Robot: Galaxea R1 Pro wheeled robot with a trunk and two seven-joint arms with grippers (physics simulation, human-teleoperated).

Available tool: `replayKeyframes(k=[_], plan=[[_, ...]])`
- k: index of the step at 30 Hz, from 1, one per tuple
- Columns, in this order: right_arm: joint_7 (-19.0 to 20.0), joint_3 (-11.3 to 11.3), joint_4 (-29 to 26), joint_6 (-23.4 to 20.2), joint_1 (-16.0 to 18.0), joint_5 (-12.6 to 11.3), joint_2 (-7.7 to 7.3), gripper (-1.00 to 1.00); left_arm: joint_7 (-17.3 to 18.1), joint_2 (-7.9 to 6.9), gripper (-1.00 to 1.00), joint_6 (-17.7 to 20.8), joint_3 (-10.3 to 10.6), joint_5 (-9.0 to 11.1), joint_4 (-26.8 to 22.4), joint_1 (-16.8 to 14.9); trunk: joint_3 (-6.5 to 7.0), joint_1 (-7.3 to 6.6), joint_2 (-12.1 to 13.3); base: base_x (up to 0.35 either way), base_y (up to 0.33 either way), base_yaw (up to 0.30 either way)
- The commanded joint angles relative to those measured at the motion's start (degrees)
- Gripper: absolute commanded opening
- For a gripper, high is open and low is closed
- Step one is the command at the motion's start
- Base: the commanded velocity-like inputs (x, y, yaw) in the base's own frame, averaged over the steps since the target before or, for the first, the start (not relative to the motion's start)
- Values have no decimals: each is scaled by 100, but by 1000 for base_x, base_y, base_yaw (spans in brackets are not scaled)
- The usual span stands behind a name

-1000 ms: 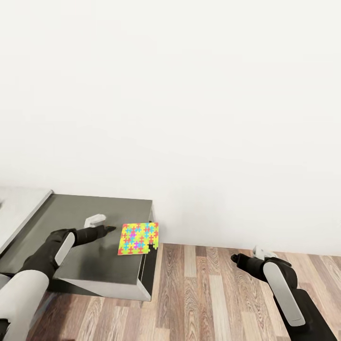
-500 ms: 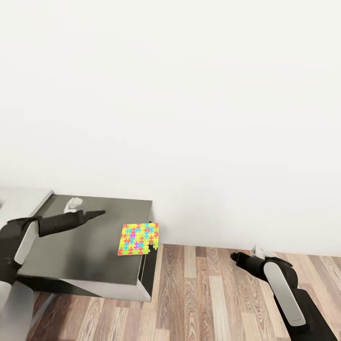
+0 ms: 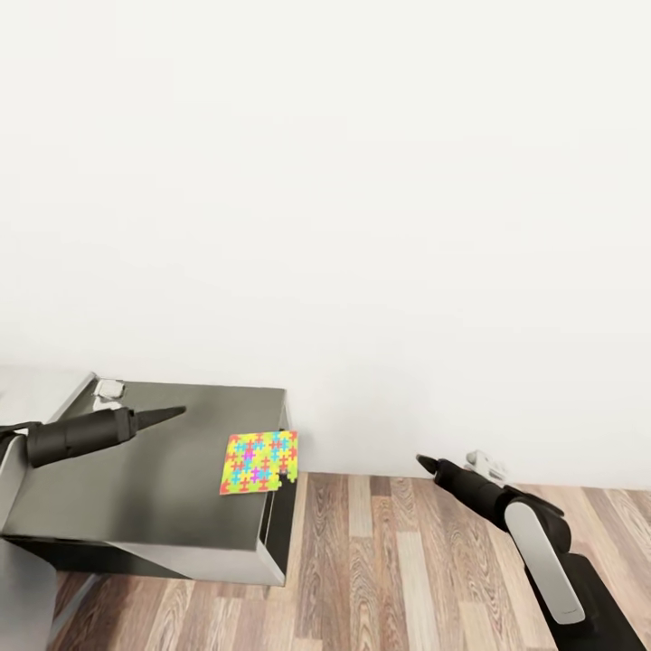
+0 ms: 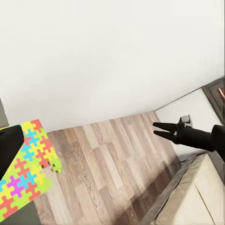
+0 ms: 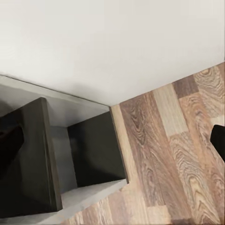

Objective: Put all the toys in the child's room - the three board games (two on the bed and one on the table), the two jigsaw puzzles on the table, and the tennis ball on the table - inside the toy box on the table in the child's room.

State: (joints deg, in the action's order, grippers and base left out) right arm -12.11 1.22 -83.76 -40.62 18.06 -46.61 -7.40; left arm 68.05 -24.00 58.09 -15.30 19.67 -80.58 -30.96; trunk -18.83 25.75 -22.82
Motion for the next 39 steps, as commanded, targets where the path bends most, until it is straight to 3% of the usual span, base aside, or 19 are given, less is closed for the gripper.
replayKeyframes(k=[1, 10, 19, 27, 39], plan=[[115, 3, 17, 24, -3, -58, -3, 100, 26, -1, 100, 44, -4, 7, -24, 5, -1, 4, -10, 0, 0, -159], [1006, 1, 383, 335, -21, -59, 14, 100, 56, 2, 100, 62, -8, 10, -62, 20, 77, 4, -10, 0, 0, -172], [2251, 27, 378, 419, -52, -52, -29, 100, 54, 9, 100, 63, -8, 10, -63, 22, 148, 4, -10, 0, 0, -193], [2959, 35, 378, 428, -42, -50, -40, 100, 53, 12, 100, 63, -8, 10, -63, 21, 219, 4, -10, 0, 0, -78], [3135, 36, 378, 428, -39, -50, -42, 100, 65, 24, 100, 63, -8, 14, -63, 44, 321, 4, -10, 0, 0, -2]])
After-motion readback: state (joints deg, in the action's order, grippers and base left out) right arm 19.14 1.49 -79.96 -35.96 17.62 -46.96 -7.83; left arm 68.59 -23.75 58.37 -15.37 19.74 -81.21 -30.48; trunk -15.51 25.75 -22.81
